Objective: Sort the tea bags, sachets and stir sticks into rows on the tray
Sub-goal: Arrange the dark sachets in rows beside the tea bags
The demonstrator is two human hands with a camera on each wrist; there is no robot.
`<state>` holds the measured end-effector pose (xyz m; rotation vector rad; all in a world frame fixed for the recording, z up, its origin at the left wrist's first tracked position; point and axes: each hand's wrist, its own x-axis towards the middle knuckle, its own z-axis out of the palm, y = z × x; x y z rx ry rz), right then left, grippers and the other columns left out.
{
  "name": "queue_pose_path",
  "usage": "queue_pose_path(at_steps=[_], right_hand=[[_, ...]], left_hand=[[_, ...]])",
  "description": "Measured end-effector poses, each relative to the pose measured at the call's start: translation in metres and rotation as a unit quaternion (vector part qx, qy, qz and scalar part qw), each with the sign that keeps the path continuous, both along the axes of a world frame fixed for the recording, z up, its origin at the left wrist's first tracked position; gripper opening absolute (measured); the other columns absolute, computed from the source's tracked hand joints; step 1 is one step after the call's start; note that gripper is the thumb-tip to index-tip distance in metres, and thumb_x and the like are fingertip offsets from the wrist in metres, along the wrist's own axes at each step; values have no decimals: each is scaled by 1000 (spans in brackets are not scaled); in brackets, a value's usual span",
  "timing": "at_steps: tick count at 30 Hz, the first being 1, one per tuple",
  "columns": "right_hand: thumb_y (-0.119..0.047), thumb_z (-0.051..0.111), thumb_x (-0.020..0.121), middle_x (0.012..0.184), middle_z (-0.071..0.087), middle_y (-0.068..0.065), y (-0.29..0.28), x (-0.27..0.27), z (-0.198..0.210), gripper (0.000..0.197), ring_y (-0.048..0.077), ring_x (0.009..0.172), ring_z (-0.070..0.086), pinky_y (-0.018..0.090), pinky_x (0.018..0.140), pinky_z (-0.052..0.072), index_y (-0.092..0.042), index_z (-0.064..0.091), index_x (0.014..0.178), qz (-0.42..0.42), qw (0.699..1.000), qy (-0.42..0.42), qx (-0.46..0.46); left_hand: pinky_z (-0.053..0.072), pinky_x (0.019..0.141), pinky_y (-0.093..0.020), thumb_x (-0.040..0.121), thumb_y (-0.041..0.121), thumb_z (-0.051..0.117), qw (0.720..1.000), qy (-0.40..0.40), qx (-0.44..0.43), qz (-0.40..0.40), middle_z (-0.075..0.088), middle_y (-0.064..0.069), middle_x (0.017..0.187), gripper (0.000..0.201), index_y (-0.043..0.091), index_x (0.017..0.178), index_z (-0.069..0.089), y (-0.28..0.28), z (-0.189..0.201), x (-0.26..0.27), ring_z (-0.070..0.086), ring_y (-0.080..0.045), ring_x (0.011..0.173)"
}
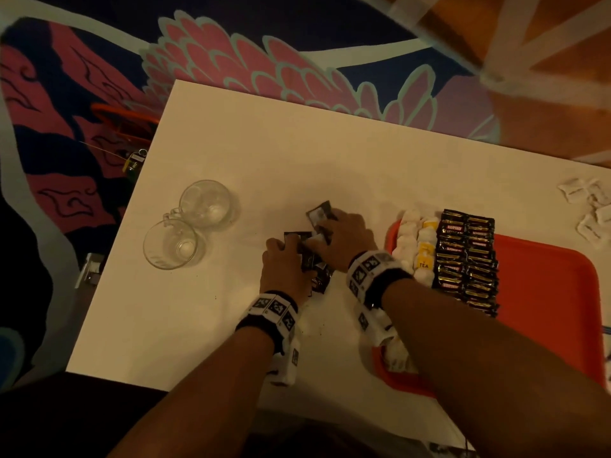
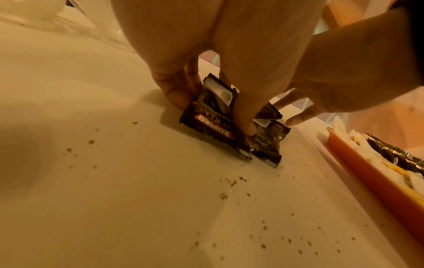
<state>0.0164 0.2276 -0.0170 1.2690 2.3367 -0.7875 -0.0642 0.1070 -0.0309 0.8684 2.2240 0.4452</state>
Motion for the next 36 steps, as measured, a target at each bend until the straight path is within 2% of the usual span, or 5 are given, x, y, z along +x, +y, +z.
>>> queue_pose_path(at_steps=[6,13,19,30,36], right_hand=[[-20,71,79,123,60,1,-42,9,-11,27,25,114,54,29,97,46,-17,70,106,-51,992,103,-51],[0,62,86,119,64,3,-48,27,2,41,19,101,59,22,79,43,-22,56,121,-154,965,176,-120],[1,59,87,113,62,1,-55,43,5,39,12,90,52,9,67,37,-21,55,119,-167,959,204,-108],[-26,67,90,134,55,6,-74,64,10,56,23,117,56,23,88,42,-22,40,138,-271,920,211,-188],[-20,64,91,128,59,9,-81,63,11,56,25,112,59,28,85,49,-23,38,140,-298,911,192,-209]], left_hand=[[44,101,-46,95,23,56,999,-3,5,-34,43,-16,134,82,26,159,5,-3,-5,5,49,-35,117],[43,103,-40,90,16,64,997,5,-13,-76,15,-12,154,68,29,150,35,-2,-1,8,38,-37,126],[44,95,-40,86,23,68,987,3,-67,-149,40,-16,132,64,26,143,39,-3,5,11,40,-36,121],[40,69,-30,86,21,71,989,-104,-28,-104,59,-5,95,29,15,100,47,-11,14,12,59,-28,88],[47,79,-34,89,15,65,995,-73,-24,-61,51,-18,119,34,8,119,50,-20,12,34,55,-32,98]])
